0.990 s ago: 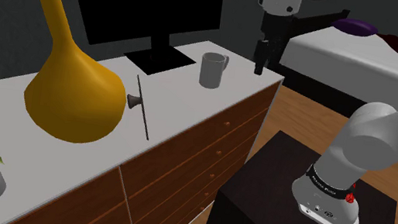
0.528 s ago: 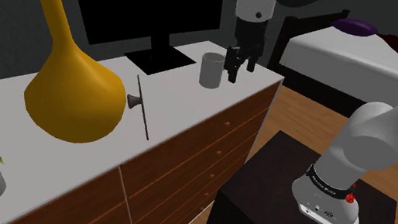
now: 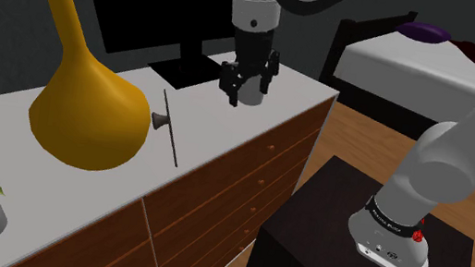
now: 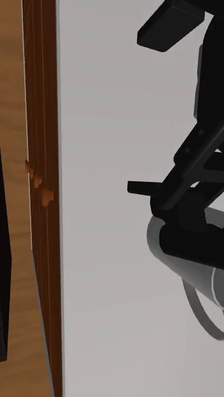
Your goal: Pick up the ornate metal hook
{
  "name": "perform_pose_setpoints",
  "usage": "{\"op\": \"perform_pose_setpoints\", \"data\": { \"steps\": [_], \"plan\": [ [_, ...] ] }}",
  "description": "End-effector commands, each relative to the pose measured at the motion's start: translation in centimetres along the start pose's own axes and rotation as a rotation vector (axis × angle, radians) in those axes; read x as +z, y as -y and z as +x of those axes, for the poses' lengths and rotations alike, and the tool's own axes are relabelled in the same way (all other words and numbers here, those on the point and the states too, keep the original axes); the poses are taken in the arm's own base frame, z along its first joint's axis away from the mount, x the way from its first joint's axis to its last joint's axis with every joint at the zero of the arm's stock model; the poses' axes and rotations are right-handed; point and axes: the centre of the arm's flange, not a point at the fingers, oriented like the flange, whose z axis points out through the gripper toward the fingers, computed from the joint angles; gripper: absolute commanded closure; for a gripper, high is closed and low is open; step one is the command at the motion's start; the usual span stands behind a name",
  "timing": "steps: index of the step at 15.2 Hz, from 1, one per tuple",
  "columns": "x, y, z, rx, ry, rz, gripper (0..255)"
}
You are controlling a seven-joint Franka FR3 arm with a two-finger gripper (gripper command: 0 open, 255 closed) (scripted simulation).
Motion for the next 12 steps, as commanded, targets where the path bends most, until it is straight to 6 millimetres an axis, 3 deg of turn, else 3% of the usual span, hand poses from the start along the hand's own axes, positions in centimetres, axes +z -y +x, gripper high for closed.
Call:
{"op": "perform_pose_setpoints", "data": {
  "steps": [1, 12],
  "plan": [
    [0.4, 2.5, 1.0, 0.033, -0.003, 0.002, 0],
    [1.0, 15.5, 7.2, 0.197, -0.018, 0.001, 0]
  ]
}}
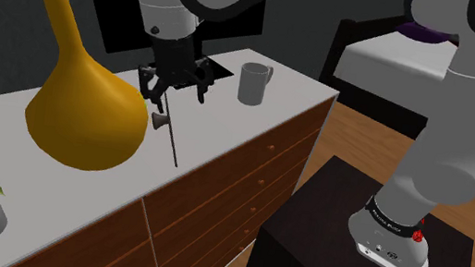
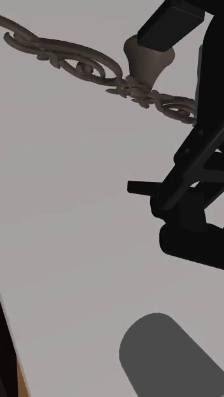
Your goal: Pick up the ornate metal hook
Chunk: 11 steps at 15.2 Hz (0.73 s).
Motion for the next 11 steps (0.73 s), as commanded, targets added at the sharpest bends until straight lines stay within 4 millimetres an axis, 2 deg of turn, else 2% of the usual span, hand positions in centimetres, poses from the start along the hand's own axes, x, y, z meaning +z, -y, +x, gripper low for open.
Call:
{"op": "perform_pose_setpoints", "data": {
  "steps": [1, 3, 10, 11],
  "plan": [
    [0.5, 2.7, 0.8, 0.032, 0.0, -0.003, 0],
    [0.6, 4.4, 1.5, 0.052, -0.002, -0.003, 0],
    [4.5, 4.8, 1.4, 0.052, -0.002, -0.003, 0],
    [4.5, 4.8, 1.4, 0.052, -0.002, -0.003, 0]
  ]
}}
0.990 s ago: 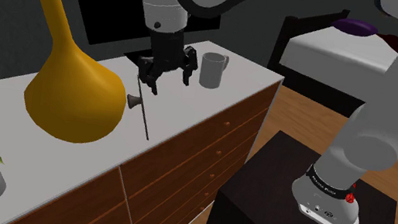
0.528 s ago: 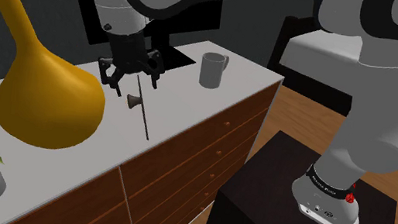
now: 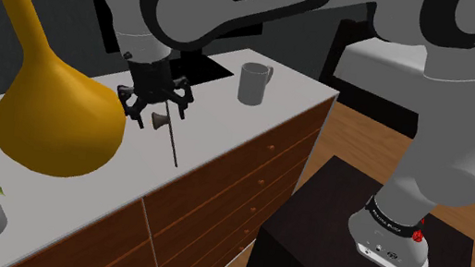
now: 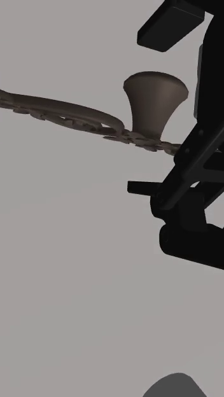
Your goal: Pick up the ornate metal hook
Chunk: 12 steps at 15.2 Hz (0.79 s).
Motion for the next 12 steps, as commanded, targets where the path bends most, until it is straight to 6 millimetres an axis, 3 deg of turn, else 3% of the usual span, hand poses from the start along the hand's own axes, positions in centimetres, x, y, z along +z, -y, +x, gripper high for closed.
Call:
{"op": "perform_pose_setpoints", "data": {
  "steps": [1, 2, 12],
  "plan": [
    [0.44, 0.09, -0.09, -0.001, 0.001, 0.0, 0],
    [0.42, 0.14, -0.06, -0.001, 0.001, 0.0, 255],
    [-0.09, 0.04, -0.07, -0.001, 0.001, 0.0, 255]
  ]
}}
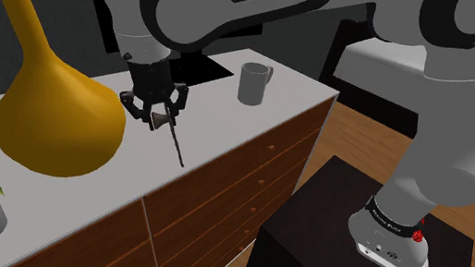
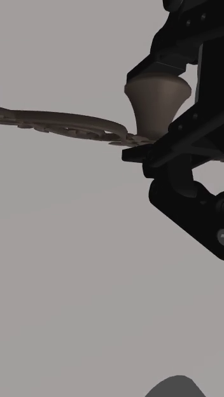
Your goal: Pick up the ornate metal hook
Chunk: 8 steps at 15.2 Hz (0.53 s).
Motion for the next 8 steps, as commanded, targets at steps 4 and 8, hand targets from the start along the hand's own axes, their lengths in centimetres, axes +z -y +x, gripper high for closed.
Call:
{"op": "perform_pose_setpoints", "data": {
  "steps": [4, 8],
  "plan": [
    [-2.3, -0.2, 0.0, -0.001, 0.001, -0.001, 255],
    [-4.4, -0.5, 0.1, -0.001, 0.001, -0.001, 255]
  ]
}}
